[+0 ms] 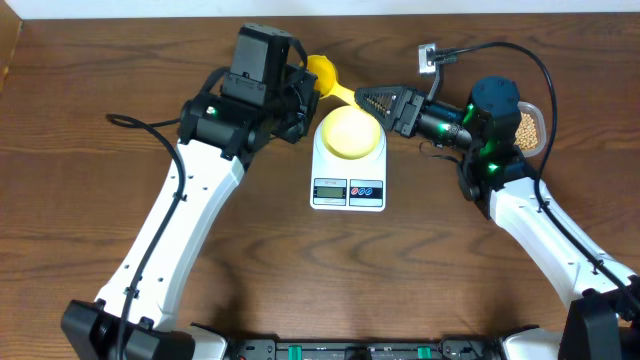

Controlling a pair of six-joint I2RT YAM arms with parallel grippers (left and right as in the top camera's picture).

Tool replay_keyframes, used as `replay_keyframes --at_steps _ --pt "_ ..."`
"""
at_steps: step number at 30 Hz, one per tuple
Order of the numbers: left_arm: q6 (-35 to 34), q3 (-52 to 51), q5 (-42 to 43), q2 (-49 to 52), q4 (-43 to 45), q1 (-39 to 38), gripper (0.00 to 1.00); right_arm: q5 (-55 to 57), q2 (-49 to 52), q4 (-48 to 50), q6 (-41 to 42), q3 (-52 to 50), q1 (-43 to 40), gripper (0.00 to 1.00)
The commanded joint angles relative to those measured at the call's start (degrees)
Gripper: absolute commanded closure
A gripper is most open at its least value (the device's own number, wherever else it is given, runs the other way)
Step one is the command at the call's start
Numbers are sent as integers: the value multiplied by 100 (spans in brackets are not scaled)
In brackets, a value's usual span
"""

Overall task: Scoop item into bowl and weigh 50g on scale
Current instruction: 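Move the right gripper to the scoop and grasp it from the left gripper, then open the left gripper and carry the scoop right toward the soybean tub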

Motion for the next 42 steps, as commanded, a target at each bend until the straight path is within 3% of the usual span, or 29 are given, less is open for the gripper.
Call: replay_keyframes --at_steps 1,31,32,33,36,42 --pt "-144 55 -55 61 11 -98 92 236 4 42 256 111 116 56" --pt "-142 55 -50 61 -81 -411 92 339 4 127 254 111 293 99" --pt "-142 55 -50 61 -81 -411 86 339 4 127 256 111 293 99" --pt "-142 55 -57 61 -81 -411 71 339 4 125 254 111 289 99" --pt "-138 55 -151 61 -83 -404 51 341 4 125 254 111 284 99" --pt "-28 57 -560 59 -98 -358 33 334 4 35 240 111 61 99"
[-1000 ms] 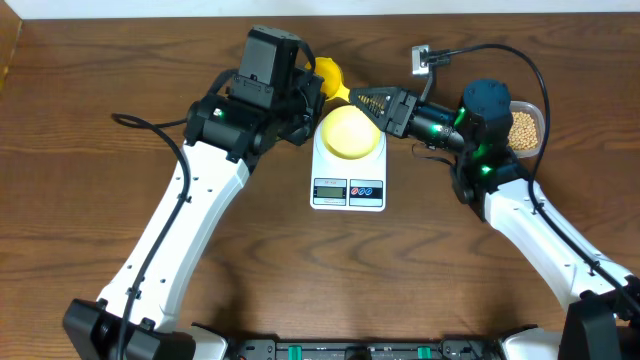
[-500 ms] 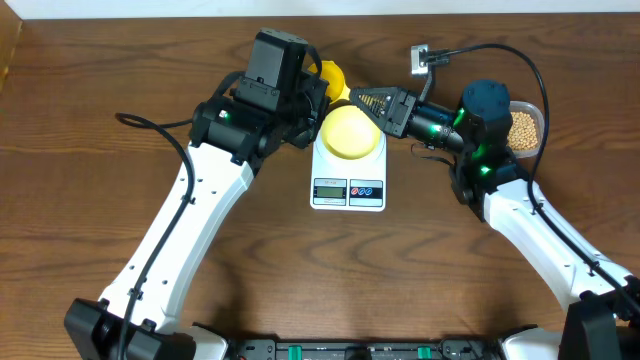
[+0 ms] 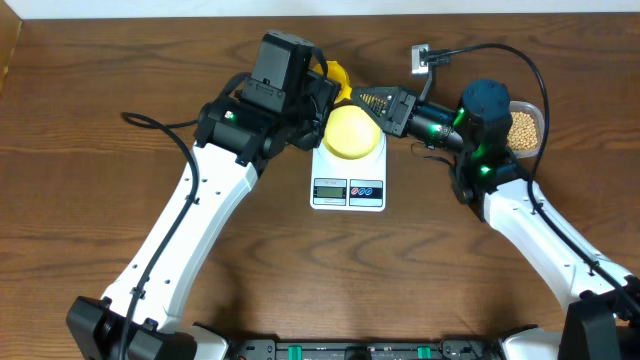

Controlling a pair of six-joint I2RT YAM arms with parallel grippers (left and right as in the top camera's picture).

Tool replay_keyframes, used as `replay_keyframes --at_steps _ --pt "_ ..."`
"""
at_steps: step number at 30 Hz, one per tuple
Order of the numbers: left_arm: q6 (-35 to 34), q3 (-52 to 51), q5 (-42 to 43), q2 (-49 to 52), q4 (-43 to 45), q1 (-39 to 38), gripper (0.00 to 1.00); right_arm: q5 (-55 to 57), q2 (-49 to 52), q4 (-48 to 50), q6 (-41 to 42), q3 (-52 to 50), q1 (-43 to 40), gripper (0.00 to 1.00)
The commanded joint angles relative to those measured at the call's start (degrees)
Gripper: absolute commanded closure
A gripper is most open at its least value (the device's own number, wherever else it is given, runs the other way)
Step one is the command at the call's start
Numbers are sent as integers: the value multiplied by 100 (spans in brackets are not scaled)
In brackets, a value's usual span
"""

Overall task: Scoop item into bowl and weigh 50g on scale
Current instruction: 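Open the left gripper and carry the scoop right toward the soybean tub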

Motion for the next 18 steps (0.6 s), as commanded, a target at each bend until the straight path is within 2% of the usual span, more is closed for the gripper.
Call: replay_keyframes --at_steps 1,6,11,14,17,18 --pt "216 57 -289 24 -15 72 32 50 2 -94 -63 107 -188 99" --pt "1397 57 -284 22 -15 529 31 0 2 -708 -623 107 -671 99" --pt "3359 57 -258 7 -24 970 32 -229 -7 -1340 -1239 129 -1132 99" --pt "4924 57 286 -125 -127 1204 42 -256 -44 -2481 -1991 511 -1432 99" --pt "5637 57 608 -286 -269 1248 42 -173 -70 -3567 -2695 1047 -1572 99" --pt "5884 57 623 -337 -348 1235 48 -85 -70 -4039 -3010 1300 -1648 99"
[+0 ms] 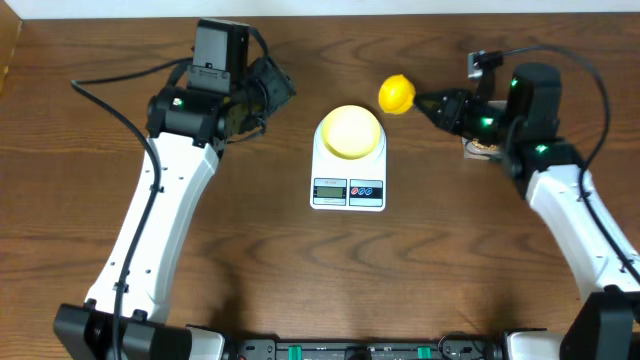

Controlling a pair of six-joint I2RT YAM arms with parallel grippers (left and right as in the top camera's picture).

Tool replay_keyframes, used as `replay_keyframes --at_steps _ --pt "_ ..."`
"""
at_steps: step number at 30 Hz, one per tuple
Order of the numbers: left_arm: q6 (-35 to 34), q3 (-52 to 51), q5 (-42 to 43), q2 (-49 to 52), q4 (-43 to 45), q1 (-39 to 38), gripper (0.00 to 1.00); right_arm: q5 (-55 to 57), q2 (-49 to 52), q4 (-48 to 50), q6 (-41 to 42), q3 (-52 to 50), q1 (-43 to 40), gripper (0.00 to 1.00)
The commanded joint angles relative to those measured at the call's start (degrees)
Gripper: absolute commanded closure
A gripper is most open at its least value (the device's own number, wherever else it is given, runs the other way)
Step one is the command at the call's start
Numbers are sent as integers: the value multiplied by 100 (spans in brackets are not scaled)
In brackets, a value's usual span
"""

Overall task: Scoop item into bowl and weigh 50g on scale
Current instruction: 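Open the left gripper and carry the scoop right toward the soybean tub, then move the left gripper down to the scale's button panel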

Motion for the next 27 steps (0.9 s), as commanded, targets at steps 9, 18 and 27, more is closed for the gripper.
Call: replay_keyframes --at_steps 9,18,27 --pt "2310 -400 282 -422 -1259 -1204 65 -162 -70 -2319 -2229 1690 -1462 99" --pt "2402 -1875 -601 -404 -385 -2903 63 -315 -70 -2430 -2374 1690 -1650 99" --pt "3801 -2649 -601 72 929 -3311 39 -339 -70 -2435 -2369 1690 -1648 99"
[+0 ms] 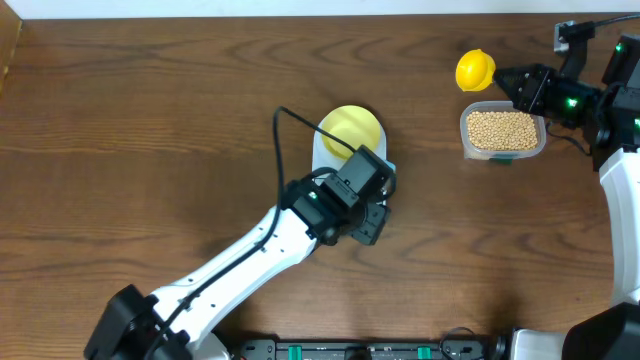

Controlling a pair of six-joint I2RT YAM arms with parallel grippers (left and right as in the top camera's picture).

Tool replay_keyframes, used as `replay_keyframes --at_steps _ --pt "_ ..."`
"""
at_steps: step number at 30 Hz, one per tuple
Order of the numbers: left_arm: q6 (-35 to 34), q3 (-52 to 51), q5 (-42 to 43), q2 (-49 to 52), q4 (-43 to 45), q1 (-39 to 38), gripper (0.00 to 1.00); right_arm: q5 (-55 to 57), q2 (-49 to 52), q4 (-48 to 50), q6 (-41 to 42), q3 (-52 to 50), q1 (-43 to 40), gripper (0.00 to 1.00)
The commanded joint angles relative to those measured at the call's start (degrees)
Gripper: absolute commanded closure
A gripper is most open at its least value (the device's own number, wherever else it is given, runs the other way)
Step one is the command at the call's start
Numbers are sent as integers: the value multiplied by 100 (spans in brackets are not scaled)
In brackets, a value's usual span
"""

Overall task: Scoop item into bowl and weigh 50g on scale
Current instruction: 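Move the left gripper down to the scale's button panel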

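Observation:
A yellow bowl (350,127) sits on the white scale (319,152), which my left arm mostly covers. My left gripper (368,212) hangs over the scale's front, hiding the display; its fingers do not show clearly. At the far right, my right gripper (508,82) is shut on the handle of the yellow scoop (475,70). The scoop's cup points left, just behind and left of the clear container of beans (502,131).
The left arm's white links run from the bottom left corner up to the scale, with a black cable (285,130) looping beside the bowl. The table's back edge (300,20) lies close behind the scoop.
My right gripper carried the scoop from just right of the scale to the back right, by the bean container. My left gripper went from the scale's upper left to over its front.
Both grippers met at the scoop behind the bowl, and stayed close together there. Then the right one held the scoop alone right of the scale, and the left was back at the left. Now the scoop is by the beans and the left gripper over the scale.

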Motion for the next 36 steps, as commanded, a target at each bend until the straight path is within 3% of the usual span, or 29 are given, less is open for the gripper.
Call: replay_keyframes --at_steps 1,10,15,36 --pt "789 -76 -133 468 280 2 39 -103 -66 -22 -114 92 -17 99" --pt "1587 -76 -146 1373 975 2 40 -98 -66 -181 -151 92 -20 99" --pt "1613 -76 -612 1720 1104 4 39 -98 -66 -175 -160 92 -20 99" --pt "1779 -76 -949 1971 1526 210 40 -98 -66 -216 -291 92 -20 99"
